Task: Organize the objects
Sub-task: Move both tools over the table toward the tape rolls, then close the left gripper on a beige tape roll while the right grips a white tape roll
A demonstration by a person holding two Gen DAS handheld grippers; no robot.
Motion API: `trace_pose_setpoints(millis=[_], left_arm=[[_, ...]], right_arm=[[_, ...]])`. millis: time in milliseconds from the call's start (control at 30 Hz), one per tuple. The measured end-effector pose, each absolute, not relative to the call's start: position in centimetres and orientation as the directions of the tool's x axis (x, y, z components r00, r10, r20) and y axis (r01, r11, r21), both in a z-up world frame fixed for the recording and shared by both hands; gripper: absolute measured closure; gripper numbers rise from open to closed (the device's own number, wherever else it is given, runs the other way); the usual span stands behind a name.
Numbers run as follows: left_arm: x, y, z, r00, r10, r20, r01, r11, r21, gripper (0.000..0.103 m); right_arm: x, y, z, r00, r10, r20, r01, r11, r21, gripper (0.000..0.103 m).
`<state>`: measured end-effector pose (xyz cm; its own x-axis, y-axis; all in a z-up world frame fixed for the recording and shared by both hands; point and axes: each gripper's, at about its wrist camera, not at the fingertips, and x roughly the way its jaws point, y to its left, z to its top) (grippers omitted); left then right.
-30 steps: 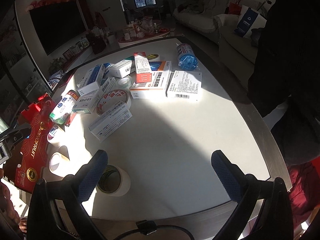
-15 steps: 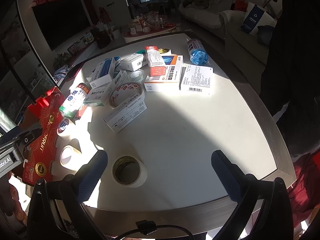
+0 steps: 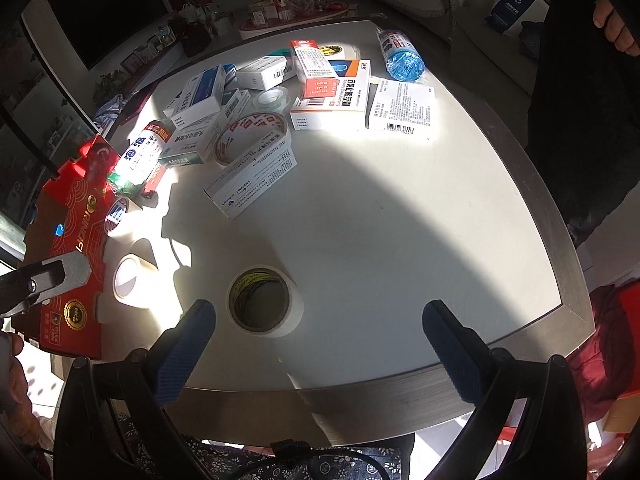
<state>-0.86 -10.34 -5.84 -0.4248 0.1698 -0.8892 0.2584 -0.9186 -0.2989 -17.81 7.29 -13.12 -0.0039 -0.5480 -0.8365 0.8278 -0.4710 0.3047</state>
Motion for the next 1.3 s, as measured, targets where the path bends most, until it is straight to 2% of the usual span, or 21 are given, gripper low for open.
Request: trace_pose_setpoints(millis=[133, 400, 633, 867, 1100, 1167, 1233, 1300], left_arm=[[-1.5, -10.4, -7.4, -0.342, 0.274, -0.899, 0.256, -0.893, -0.369, 0.000], [-2.7, -10.3, -9.6, -0.265, 0.343, -0.901, 0.273, -0.870, -0.411, 0.000], [-3.8, -10.8, -9.8, -0.292, 0.402, -0.868, 0.262, -0.839, -0.477, 0.000], [-4.5, -10.5, -11.0, -0.255, 0.394, -0.883, 0.268, -0.849, -0.456, 0.000], [-4.8, -10.4, -12.0, -0.221, 0.387, -0.895, 0.281, -0.854, -0.439, 0.000], [-4.9, -10.5, -12.4, -0.212, 0.383, -0.899, 0.296, -0.851, -0.433, 0.000], [-4.9, -10.7, -12.5, -0.212, 0.385, -0.898, 0.308, -0.846, -0.435, 0.000], [-4.8, -10.9, -12.7, -0.212, 0.390, -0.896, 0.315, -0.841, -0.441, 0.000]], right_arm=[[-18.0, 6.9, -13.6, 0.026, -0.519, -0.854, 0.817, -0.481, 0.317, 0.000], [-19.1, 6.4, -14.8, 0.032, -0.464, -0.885, 0.796, -0.524, 0.303, 0.000], [-19.3, 5.6, -15.5, 0.035, -0.431, -0.902, 0.797, -0.532, 0.286, 0.000], [-20.5, 4.5, -16.7, 0.055, -0.395, -0.917, 0.776, -0.561, 0.288, 0.000], [-19.6, 2.9, -17.3, 0.035, -0.335, -0.942, 0.805, -0.549, 0.225, 0.000], [-19.6, 2.5, -17.7, 0.043, -0.311, -0.950, 0.805, -0.552, 0.217, 0.003], [-19.8, 2.2, -18.2, 0.056, -0.291, -0.955, 0.795, -0.566, 0.219, 0.011], [-19.7, 1.8, -18.3, 0.041, -0.271, -0.962, 0.804, -0.562, 0.193, 0.012]])
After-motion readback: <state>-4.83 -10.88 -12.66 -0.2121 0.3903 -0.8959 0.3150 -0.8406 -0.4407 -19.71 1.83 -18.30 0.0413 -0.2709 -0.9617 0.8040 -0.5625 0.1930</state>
